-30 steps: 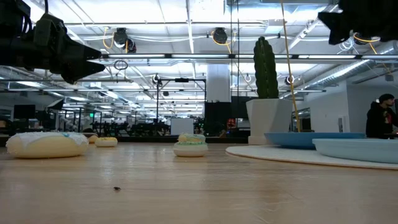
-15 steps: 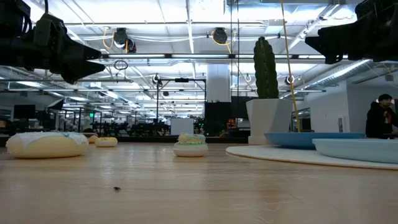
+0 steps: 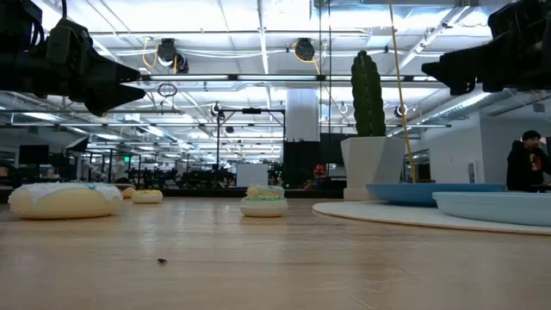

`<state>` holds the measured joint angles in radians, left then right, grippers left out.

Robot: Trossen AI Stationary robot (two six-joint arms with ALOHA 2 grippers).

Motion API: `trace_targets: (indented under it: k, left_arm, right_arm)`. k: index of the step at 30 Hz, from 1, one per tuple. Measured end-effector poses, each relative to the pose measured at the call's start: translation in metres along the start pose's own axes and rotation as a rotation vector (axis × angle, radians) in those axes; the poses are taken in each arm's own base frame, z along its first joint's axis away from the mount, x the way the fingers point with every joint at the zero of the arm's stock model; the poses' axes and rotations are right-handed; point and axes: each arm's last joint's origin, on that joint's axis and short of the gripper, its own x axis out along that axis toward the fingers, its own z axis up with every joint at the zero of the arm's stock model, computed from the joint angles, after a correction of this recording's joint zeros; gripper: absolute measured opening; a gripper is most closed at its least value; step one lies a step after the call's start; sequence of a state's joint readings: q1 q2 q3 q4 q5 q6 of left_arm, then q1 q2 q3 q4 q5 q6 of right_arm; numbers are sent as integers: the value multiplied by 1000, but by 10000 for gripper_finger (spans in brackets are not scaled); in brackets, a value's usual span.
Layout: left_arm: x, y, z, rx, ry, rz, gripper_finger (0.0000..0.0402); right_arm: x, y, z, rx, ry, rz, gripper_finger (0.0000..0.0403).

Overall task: Pick & Place donuts
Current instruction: Put the small yellow donut on the light blue plate

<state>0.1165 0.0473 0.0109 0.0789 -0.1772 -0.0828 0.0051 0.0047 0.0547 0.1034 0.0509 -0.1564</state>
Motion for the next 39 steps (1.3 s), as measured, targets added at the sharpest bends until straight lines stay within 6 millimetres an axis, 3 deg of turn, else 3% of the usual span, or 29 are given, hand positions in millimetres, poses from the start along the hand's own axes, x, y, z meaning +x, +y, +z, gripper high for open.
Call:
trace_targets:
  k: [6, 39]
  left_arm:
    - [0, 0, 0, 0, 0, 0, 310]
    - [0, 0, 0, 0, -4, 7, 310]
  right_arm:
    - [0, 1, -8, 34, 85, 14, 213]
    - [0, 0, -3, 38, 26, 4, 214]
